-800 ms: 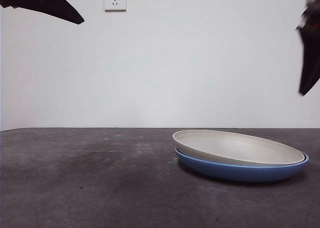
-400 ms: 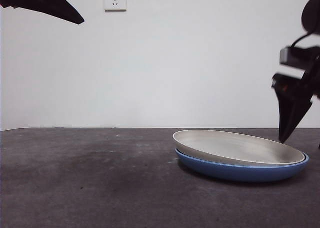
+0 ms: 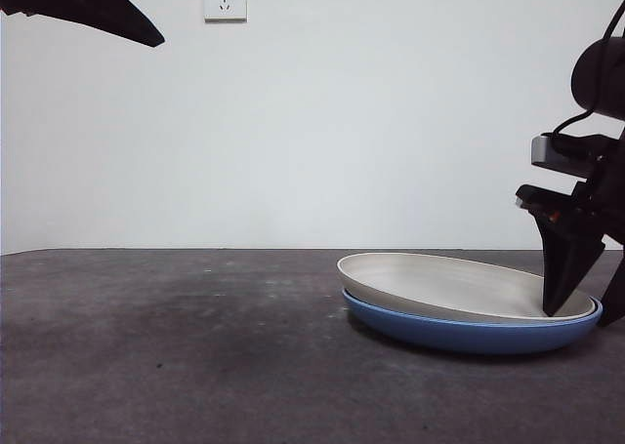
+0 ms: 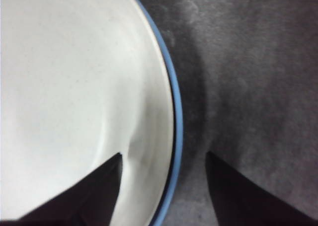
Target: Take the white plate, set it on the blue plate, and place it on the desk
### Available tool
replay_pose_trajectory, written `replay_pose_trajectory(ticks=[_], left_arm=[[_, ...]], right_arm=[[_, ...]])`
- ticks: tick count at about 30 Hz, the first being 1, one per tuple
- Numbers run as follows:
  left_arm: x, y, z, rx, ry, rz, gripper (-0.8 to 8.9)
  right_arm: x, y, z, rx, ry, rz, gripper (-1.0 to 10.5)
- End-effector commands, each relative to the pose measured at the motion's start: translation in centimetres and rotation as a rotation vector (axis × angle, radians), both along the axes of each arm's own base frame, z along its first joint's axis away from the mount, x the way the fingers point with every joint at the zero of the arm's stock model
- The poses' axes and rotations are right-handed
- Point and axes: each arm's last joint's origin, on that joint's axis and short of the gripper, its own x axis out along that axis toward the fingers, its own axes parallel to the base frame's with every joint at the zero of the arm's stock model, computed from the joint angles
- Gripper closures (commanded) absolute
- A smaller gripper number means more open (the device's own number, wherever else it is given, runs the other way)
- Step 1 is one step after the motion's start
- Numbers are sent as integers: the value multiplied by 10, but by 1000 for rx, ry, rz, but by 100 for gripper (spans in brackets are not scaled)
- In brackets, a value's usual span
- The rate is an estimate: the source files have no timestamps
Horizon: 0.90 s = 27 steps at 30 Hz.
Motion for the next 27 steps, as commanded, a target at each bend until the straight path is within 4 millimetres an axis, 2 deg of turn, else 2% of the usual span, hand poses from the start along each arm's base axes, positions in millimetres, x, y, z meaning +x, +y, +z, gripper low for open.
replay_pose_trajectory(ticks=[1, 10, 15, 27], left_arm=[[1, -2, 2, -7, -22, -16, 471], [1, -2, 2, -7, -23, -17, 471], [1, -2, 2, -7, -22, -17, 471], [1, -2, 2, -7, -23, -17, 471]], right_arm=[[4, 0, -4, 3, 6, -11, 796], [7, 0, -2, 9, -23, -21, 934], [7, -4, 2, 18, -34, -51, 935], [-8, -8, 50, 132, -187, -63, 935]])
